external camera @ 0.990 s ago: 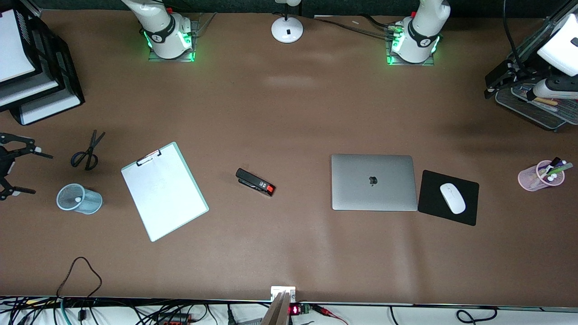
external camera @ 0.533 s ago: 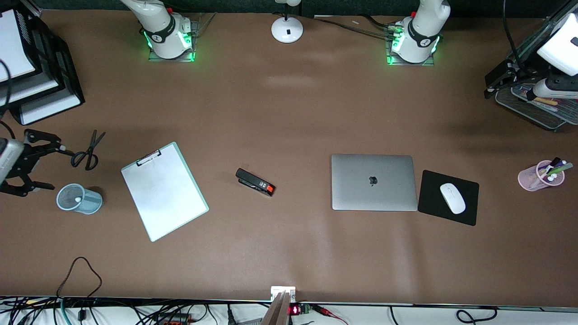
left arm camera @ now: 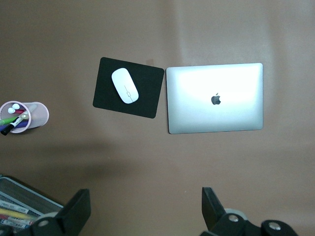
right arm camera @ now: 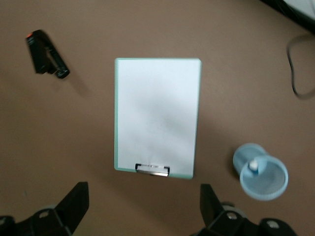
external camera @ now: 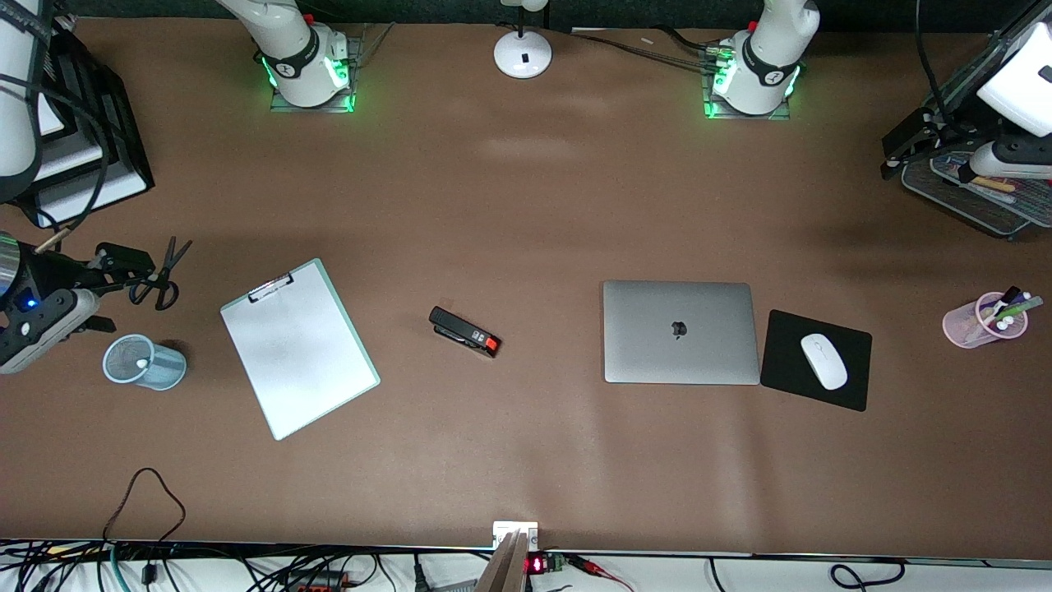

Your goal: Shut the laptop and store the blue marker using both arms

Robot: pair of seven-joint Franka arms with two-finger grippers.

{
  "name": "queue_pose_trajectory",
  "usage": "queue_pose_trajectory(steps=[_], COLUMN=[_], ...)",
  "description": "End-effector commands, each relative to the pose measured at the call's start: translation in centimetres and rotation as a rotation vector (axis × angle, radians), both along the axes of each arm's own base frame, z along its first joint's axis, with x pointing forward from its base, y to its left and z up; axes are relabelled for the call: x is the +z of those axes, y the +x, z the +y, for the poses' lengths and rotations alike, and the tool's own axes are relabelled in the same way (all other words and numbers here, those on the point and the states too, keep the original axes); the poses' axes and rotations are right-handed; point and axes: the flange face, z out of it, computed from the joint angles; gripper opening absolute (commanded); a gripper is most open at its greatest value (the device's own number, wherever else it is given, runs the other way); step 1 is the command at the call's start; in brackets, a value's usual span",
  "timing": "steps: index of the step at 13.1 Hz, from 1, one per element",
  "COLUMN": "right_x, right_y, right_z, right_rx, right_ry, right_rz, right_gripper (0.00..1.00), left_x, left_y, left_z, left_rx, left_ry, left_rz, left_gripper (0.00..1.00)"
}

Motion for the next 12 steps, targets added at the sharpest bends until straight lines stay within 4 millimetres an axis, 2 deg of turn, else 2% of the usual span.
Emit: queue_pose_trajectory(steps=[1,4,7,9,12], right_x=[1.7,2.5,4.4,5.6,5.7], right_y=[-2.4,-4.8,-7.3,-8.2,-10.9], right_z=[1.1,0.7,-0.8,-2.3,-3.5], right_rx=[-0.180,-0.362,-0.382,-0.412,-0.448], right_ry=[-0.071,-0.110,-0.167,-0.185,-0.170], right_rz=[0.047,0.143,0.145,0.126,0.095], right_gripper=[1.00,1.00,1.00,1.00,1.00], left_x=[0.7,0.9,0.7,0.8,0.7], left_y=[-0.1,-0.2,0.0,0.0,0.0], left_z=[-0.2,0.1,0.1,0.0,-0.1], left_rx=[0.003,0.008,0.008,0.008,0.006], left_ry=[0.002,0.002,0.001,0.000,0.002], left_rz=[-0.009,-0.009,-0.011,-0.012,-0.011], left_gripper=[1.00,1.00,1.00,1.00,1.00])
